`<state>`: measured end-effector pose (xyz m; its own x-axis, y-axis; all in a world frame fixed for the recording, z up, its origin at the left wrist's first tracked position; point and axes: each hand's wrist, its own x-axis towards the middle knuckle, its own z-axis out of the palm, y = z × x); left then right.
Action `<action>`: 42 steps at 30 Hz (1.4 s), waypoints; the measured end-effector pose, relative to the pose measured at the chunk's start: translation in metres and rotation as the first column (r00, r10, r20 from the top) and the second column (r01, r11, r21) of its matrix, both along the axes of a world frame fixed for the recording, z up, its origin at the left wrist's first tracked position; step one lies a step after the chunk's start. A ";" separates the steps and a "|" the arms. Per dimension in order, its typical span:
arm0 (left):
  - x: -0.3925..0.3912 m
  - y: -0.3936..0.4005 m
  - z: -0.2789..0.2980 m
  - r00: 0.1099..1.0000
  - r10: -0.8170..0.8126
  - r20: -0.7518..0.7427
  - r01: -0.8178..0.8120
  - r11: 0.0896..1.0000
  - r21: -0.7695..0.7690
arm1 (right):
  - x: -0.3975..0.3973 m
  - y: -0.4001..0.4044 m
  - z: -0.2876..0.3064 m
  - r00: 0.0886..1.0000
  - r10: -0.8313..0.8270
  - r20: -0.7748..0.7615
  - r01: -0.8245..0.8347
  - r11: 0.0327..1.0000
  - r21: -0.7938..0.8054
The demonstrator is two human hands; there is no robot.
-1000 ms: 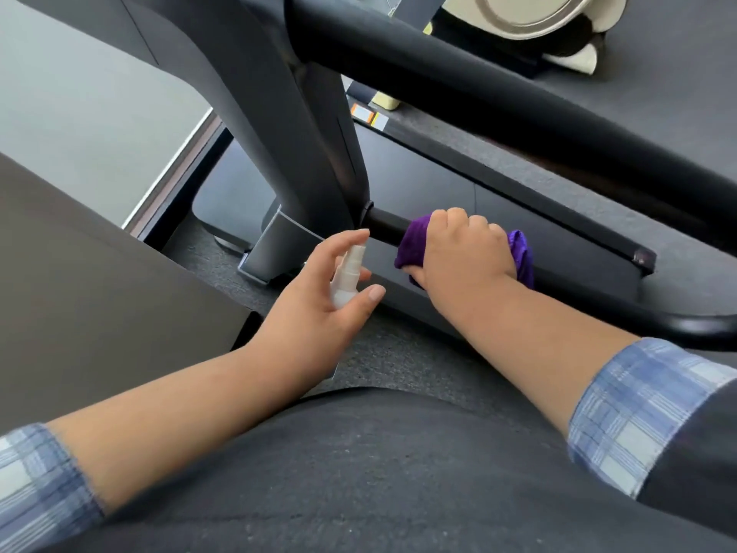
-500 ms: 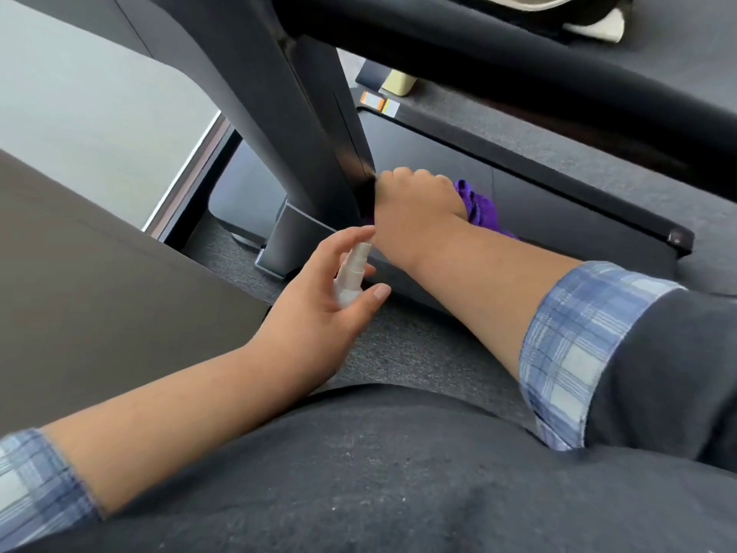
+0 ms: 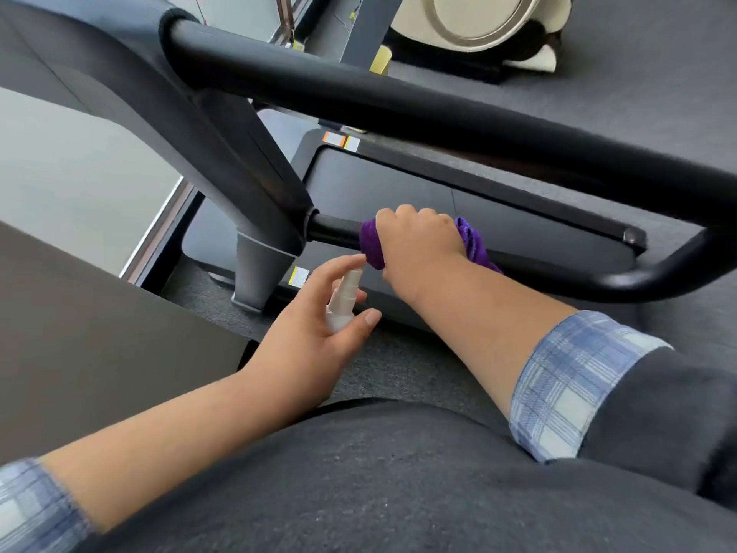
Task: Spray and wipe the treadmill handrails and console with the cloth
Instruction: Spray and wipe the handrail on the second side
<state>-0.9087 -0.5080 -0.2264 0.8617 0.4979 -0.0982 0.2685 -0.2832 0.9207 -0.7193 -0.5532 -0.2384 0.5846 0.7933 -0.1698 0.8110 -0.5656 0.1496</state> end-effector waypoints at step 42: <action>0.059 -0.089 0.016 0.945 -0.289 0.154 0.287 0.957 0.037 | 0.054 -0.176 0.071 0.983 0.057 0.172 0.003 0.944 -0.331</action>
